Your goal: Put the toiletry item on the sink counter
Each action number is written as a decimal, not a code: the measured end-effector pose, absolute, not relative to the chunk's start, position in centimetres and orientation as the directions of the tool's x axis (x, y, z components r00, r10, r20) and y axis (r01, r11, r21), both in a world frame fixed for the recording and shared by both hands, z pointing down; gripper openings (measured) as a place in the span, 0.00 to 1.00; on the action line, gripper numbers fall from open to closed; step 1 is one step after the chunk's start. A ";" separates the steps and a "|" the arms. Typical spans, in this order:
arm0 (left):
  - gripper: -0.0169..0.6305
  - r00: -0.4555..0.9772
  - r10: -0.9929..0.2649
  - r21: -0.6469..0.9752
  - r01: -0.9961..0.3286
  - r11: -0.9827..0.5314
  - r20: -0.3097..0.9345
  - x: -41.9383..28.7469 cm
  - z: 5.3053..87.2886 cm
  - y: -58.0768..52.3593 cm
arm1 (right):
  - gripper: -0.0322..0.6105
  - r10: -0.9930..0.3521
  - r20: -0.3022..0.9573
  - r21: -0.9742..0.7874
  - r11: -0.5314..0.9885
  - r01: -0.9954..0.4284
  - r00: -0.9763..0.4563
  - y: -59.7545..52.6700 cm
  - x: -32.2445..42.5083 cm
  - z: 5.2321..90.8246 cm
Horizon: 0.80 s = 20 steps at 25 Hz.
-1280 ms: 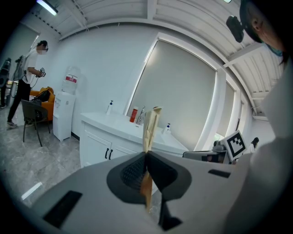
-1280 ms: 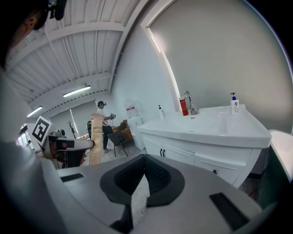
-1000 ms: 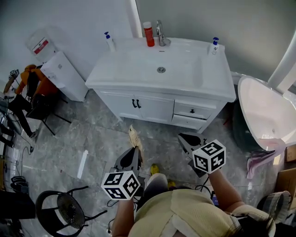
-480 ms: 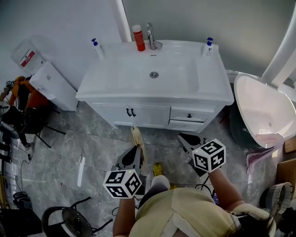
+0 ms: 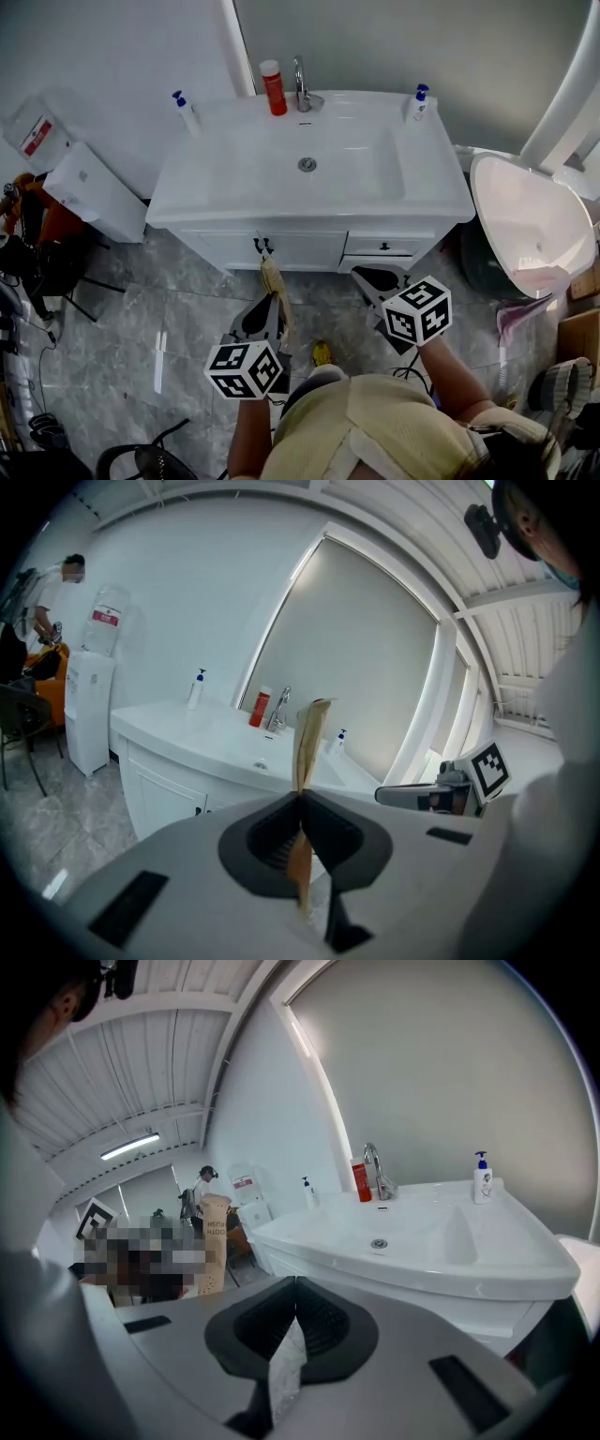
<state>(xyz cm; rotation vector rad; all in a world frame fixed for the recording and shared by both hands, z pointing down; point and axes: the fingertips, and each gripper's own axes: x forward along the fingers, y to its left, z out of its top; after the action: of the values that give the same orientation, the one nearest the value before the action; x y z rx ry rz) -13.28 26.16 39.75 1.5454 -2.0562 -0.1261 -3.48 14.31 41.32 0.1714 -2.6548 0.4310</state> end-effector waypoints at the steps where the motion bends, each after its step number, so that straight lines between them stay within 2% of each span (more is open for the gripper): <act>1: 0.09 -0.177 -0.910 0.395 -0.858 0.329 0.374 -13.8 39.8 26.1 | 0.09 -0.050 0.448 -0.274 0.943 -0.191 -0.893 14.3 -3.9 41.4; 10: 0.09 -0.142 -0.918 0.414 -0.860 0.299 0.370 -18.0 40.6 25.3 | 0.09 -0.085 0.464 -0.254 0.941 -0.224 -0.882 13.8 -7.6 41.6; 20: 0.09 -0.053 -0.921 0.408 -0.886 0.221 0.385 -18.0 41.6 23.0 | 0.09 -0.120 0.482 -0.230 0.938 -0.257 -0.868 13.1 -8.5 41.6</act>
<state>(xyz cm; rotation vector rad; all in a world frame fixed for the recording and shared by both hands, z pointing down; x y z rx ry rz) -17.99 22.97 41.56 1.6610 -1.9323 -0.0819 -8.50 13.09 41.57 0.2705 -2.6193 0.3976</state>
